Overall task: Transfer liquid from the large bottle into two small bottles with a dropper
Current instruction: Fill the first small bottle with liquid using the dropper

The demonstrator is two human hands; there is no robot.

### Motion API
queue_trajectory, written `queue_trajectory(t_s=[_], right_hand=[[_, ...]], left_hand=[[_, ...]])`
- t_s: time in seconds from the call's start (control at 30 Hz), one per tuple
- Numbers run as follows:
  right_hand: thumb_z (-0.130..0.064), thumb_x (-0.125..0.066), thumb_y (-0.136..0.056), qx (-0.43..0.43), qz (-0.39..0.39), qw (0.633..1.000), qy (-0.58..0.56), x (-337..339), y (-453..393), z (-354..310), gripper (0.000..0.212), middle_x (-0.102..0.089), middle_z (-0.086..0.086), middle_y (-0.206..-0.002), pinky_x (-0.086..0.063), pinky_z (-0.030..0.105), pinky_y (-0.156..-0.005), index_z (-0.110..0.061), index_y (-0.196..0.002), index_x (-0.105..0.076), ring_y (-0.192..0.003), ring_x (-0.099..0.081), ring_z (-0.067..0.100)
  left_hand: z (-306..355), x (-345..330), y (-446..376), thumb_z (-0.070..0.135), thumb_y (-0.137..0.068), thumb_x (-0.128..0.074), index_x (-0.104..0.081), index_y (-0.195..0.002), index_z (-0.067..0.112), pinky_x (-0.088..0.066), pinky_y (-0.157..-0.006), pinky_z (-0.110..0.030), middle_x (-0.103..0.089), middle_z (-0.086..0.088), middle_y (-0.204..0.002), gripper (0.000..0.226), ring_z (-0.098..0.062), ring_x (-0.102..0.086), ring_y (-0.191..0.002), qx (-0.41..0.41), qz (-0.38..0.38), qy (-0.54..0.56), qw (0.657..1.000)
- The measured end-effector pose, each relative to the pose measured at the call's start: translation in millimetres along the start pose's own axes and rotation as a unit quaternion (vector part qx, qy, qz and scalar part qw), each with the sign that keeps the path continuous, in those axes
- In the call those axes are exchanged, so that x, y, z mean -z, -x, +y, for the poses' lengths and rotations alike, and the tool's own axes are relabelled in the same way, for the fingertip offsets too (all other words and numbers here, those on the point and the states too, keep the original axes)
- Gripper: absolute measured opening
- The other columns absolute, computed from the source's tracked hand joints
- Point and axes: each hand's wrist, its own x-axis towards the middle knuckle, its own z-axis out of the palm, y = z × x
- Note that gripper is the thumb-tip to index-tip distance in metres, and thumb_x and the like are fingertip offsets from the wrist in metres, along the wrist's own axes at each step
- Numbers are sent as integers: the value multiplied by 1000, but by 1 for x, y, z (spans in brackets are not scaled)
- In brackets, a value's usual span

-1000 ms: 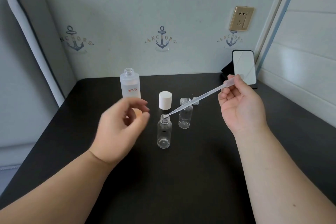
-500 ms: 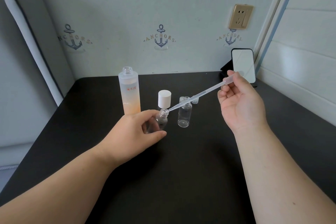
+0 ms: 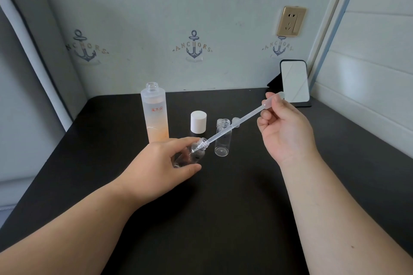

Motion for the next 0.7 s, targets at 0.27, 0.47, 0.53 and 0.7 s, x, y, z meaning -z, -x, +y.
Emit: queue_trajectory(t_s=[0.27,0.47,0.53,0.7], right_hand=[[-8,-62,-98,1,-1,1000,0,1,-1,2,18,-67,3,-76,-46,21,-55,-6,-87,-76,-53,-49,11],[-7,-62,-98,-4,7,1000,-4,-1,1,0,19,-64,3,-73,-43,20,-53,-6,-86,-77,-51,-47,11],[-7,-61,-98,-4,8,1000,-3,-1,1,0,19,-64,3,-72,-43,19,-52,-5,-87,-76,-51,-46,11],[-5,-58,-100,6,7,1000,9,-3,3,-1,28,-65,0,-72,-41,19,-52,-9,-79,-76,-51,-43,9]], left_hand=[[2,0,0,39,-83,-78,-60,-132,44,-40,-73,-4,-64,20,-91,53,4,-59,-84,8,-7,-10,1000],[1,0,0,41,-82,-78,-60,-135,42,-40,-72,-3,-63,22,-90,56,7,-57,-82,12,-6,-12,1000],[1,0,1,42,-82,-77,-59,-135,43,-40,-72,-3,-63,23,-91,57,7,-57,-82,11,-9,-12,1000],[2,0,0,38,-83,-79,-60,-134,44,-40,-71,-5,-63,21,-91,55,6,-57,-81,10,-8,-14,1000]])
